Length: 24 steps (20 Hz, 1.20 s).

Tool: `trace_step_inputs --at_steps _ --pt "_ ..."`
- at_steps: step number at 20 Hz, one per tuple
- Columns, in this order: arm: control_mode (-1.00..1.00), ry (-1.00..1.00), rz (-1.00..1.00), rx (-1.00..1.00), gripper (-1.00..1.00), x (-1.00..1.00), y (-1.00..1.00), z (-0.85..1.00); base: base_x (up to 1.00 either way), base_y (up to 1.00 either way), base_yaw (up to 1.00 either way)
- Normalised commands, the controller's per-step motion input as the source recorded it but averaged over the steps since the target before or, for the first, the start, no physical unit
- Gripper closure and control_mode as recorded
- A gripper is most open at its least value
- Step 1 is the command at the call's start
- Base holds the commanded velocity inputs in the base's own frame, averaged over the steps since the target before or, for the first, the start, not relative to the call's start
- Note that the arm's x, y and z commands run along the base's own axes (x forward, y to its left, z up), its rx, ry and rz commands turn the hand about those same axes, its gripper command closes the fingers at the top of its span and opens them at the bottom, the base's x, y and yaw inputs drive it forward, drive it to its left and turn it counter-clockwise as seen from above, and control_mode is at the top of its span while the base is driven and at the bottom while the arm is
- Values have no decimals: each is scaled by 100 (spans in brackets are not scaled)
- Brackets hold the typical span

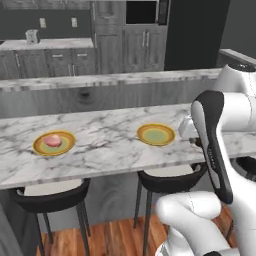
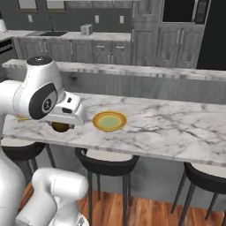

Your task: Transport the steak and avocado to the fridge. Place the steak on the rack containing meat and place the avocado on the rack containing the vegetable, ensuring meats and vegetables are on different racks.

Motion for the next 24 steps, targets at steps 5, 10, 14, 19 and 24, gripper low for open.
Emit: trace_step_inputs --at_steps 5,10,14,19,24 --pt "100 0 0 0 100 0 0 0 -100 71 2" --pt "100 0 0 0 100 0 0 0 -36 70 68" --pt "100 0 0 0 100 0 0 0 0 0 100" --pt "100 0 0 0 100 0 0 0 14 1 97" --pt "100 0 0 0 100 0 0 0 100 77 35"
